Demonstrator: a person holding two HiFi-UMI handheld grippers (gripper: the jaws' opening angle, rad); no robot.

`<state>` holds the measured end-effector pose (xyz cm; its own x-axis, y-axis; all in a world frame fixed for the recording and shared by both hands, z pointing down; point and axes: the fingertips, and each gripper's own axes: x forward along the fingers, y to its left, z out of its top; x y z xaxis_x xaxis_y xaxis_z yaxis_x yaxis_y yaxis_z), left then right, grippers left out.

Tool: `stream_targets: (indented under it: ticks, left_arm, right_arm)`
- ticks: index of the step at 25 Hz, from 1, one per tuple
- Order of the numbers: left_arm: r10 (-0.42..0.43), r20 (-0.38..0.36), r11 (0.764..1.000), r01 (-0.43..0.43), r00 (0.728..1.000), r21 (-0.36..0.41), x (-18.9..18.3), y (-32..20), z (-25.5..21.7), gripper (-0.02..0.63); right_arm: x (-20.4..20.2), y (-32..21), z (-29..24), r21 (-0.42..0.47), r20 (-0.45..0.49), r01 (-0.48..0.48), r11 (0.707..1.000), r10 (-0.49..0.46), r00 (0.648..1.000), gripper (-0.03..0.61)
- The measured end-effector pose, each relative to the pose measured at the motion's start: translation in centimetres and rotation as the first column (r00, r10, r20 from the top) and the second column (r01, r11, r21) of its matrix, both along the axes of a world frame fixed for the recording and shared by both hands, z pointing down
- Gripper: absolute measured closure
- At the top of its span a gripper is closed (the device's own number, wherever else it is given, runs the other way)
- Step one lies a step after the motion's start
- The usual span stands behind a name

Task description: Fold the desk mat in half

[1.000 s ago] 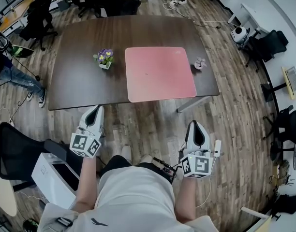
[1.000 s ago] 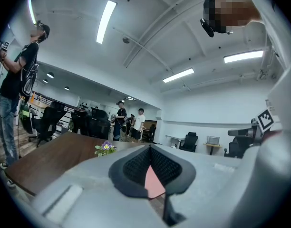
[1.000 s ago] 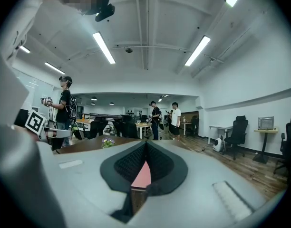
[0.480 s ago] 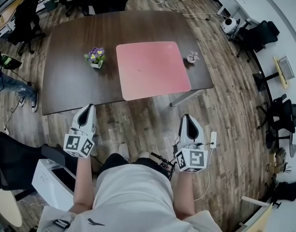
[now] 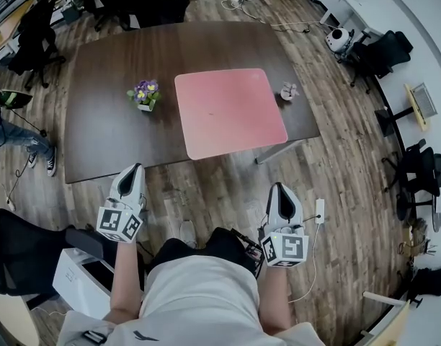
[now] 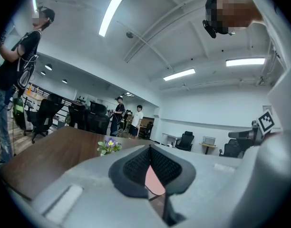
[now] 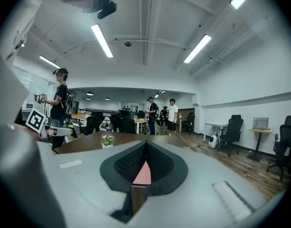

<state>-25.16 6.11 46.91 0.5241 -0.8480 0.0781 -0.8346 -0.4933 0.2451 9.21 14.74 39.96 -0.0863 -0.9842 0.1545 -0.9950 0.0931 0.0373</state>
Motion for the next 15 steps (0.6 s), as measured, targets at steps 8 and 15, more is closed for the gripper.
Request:
stream_targets:
  ticks: [8, 15]
  left_arm:
    - [0.017, 0.009, 1.0, -0.017, 1.0, -0.015, 1.4, -1.5, 0.6, 0.609]
    - [0.003, 0.03, 1.0, -0.003, 1.0, -0.013, 4.6, -4.9, 0.5, 0.609]
  right_arm:
    - [1.1, -1.7, 0.5, -0.007, 0.015, -0.008, 1.0, 0.008, 1.0, 0.578]
    - [5.1, -6.7, 0.6, 0.011, 0.01, 0.015, 1.0, -0.015, 1.0, 0.578]
